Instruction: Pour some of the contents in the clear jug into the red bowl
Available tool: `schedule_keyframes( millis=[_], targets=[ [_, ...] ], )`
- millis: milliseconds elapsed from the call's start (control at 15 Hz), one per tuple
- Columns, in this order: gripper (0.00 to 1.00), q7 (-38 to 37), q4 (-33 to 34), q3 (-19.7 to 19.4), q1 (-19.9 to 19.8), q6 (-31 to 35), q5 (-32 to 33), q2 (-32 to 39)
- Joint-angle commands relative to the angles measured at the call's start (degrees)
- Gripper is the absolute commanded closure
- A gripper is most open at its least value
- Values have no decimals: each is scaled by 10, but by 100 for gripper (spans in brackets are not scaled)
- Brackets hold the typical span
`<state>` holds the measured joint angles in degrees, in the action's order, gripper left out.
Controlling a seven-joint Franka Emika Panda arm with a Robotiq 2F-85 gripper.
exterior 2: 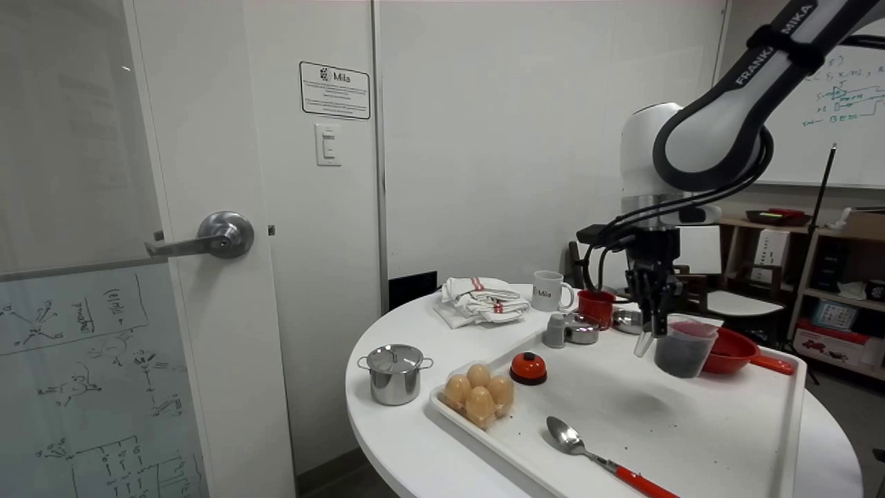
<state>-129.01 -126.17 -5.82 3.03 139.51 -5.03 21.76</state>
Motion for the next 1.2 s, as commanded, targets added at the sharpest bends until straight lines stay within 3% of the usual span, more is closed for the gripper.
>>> schedule_keyframes(
  millis=[0, 133, 333, 400, 467, 533, 600, 667, 1133],
  targets=[
    [93, 141, -43, 19, -34, -5, -20, -58],
    [93, 223, -59, 23, -51, -1, -45, -74],
    [93, 315, -99, 23, -81, 11, -131, -103],
    [93, 330, -107, 21, -86, 4, -159, -109],
    [93, 286, -70, 8, -62, -2, -116, -74],
    [73, 295, -75, 6, -66, -2, -121, -77],
    [73, 295, -75, 4, -67, -2, -120, -77],
    [93, 294, -74, 4, -65, -2, -120, -76],
    [93, 321, -20, 11, -100, -20, -241, -55]
  ],
)
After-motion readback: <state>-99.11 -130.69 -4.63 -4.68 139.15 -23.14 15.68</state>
